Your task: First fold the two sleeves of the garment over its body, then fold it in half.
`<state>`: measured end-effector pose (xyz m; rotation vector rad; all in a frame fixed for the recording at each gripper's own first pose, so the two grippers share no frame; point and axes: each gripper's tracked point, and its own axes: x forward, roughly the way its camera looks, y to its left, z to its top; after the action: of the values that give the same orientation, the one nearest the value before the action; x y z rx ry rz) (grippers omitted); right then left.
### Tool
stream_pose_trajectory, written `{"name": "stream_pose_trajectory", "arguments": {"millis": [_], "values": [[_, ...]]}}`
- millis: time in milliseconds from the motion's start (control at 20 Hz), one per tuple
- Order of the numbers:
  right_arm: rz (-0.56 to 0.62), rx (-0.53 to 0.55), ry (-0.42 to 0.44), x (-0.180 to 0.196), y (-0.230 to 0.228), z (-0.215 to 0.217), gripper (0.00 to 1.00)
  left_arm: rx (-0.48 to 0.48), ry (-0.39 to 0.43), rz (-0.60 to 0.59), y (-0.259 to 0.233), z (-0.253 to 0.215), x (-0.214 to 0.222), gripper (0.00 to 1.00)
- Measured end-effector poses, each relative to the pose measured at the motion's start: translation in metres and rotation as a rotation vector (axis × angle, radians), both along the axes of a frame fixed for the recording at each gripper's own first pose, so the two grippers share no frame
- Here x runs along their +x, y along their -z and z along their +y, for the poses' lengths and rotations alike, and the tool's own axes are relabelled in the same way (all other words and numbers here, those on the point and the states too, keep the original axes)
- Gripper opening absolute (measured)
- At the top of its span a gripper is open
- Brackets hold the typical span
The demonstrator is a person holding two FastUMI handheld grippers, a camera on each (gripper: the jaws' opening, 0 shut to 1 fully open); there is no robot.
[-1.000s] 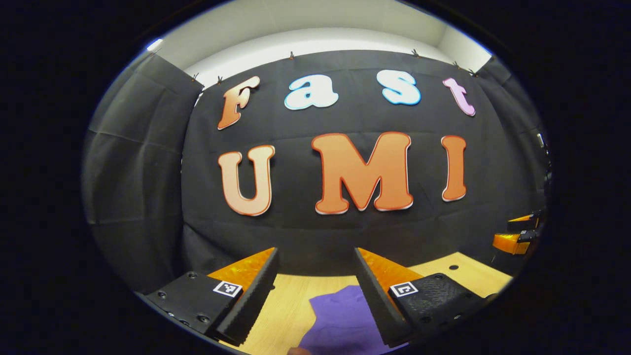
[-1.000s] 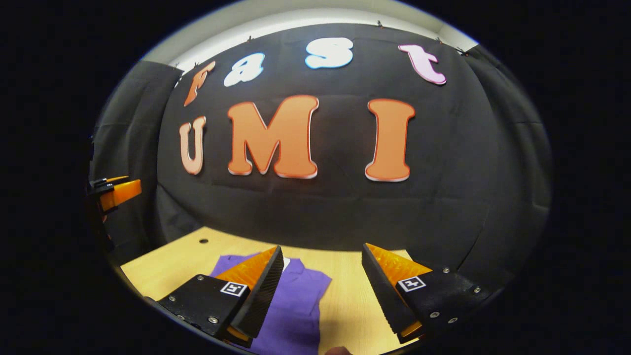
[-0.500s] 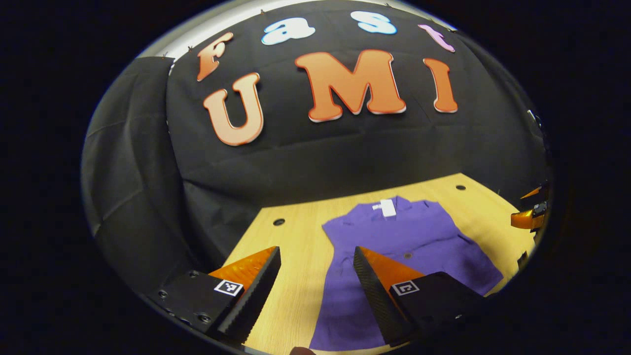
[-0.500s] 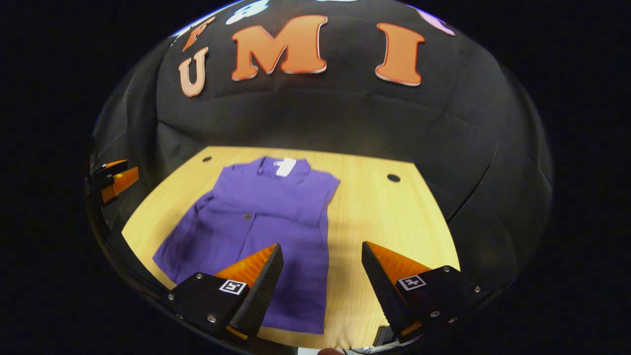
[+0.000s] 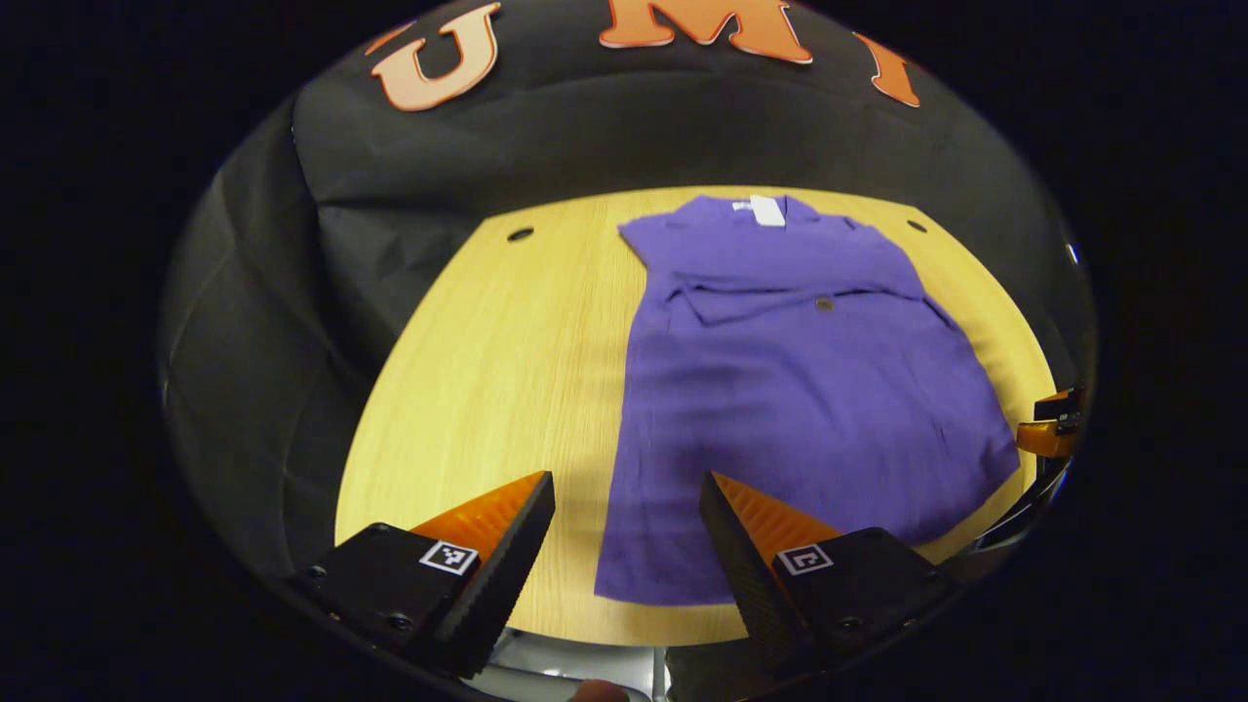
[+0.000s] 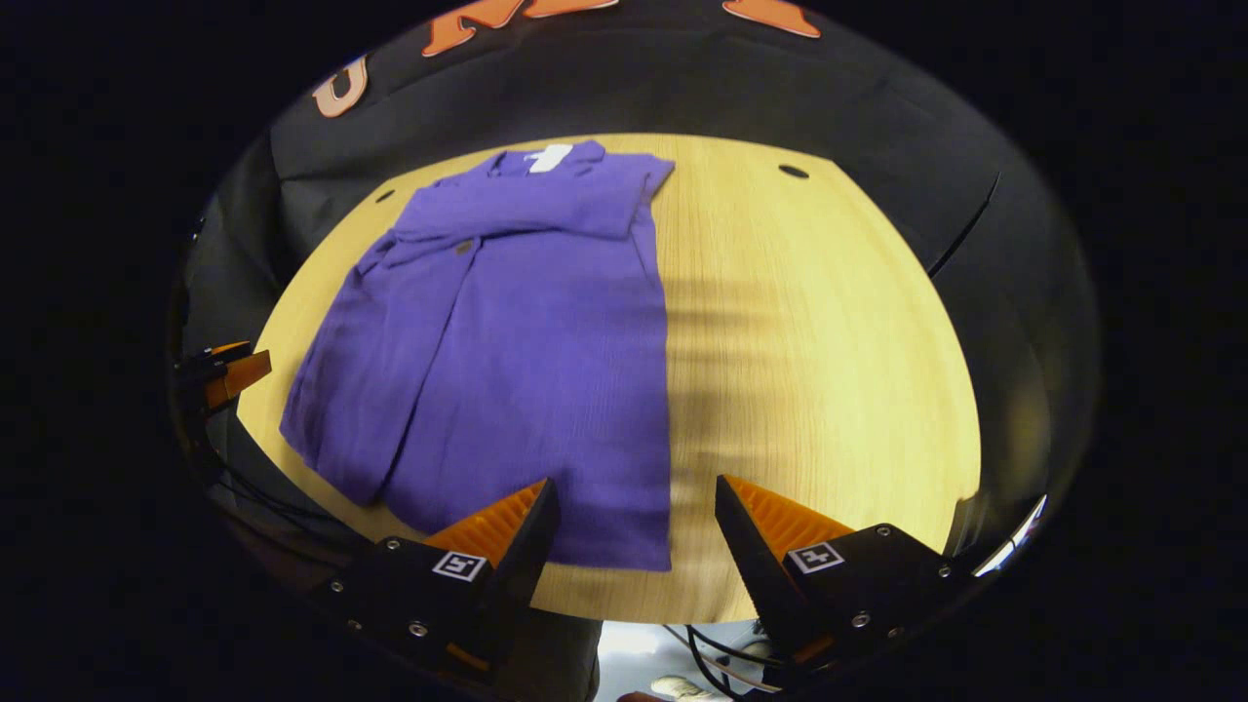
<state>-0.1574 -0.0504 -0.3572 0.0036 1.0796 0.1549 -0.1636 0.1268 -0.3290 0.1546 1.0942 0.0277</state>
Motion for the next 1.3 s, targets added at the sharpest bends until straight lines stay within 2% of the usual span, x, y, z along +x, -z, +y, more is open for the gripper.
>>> {"name": "stream_pose_trajectory", "arguments": {"millis": [250, 600, 850, 1100, 1200, 1250, 1300], "values": [[0.111, 0.024, 0.013, -0.009, 0.021, 0.007, 0.96, -0.085, -0.076, 0.147, 0.024, 0.003, -0.021, 0.96], [0.183, 0.026, 0.014, -0.022, 0.031, 0.007, 0.96, -0.113, -0.119, 0.303, 0.052, 0.013, -0.054, 0.96], [0.218, 0.025, -0.030, -0.026, 0.032, 0.021, 0.97, -0.133, -0.082, 0.358, 0.055, 0.010, -0.051, 0.96], [0.243, 0.051, -0.074, -0.030, 0.029, 0.042, 0.93, -0.136, -0.031, 0.434, 0.056, 0.007, -0.053, 0.97], [0.240, 0.035, -0.082, -0.028, 0.031, 0.043, 0.86, -0.142, -0.012, 0.442, 0.056, 0.001, -0.052, 0.88], [0.240, 0.036, -0.079, -0.028, 0.031, 0.044, 0.81, -0.153, -0.011, 0.447, 0.057, -0.003, -0.053, 0.80], [0.245, 0.050, -0.074, -0.027, 0.032, 0.046, 0.72, -0.167, -0.015, 0.454, 0.056, -0.007, -0.054, 0.72]]}}
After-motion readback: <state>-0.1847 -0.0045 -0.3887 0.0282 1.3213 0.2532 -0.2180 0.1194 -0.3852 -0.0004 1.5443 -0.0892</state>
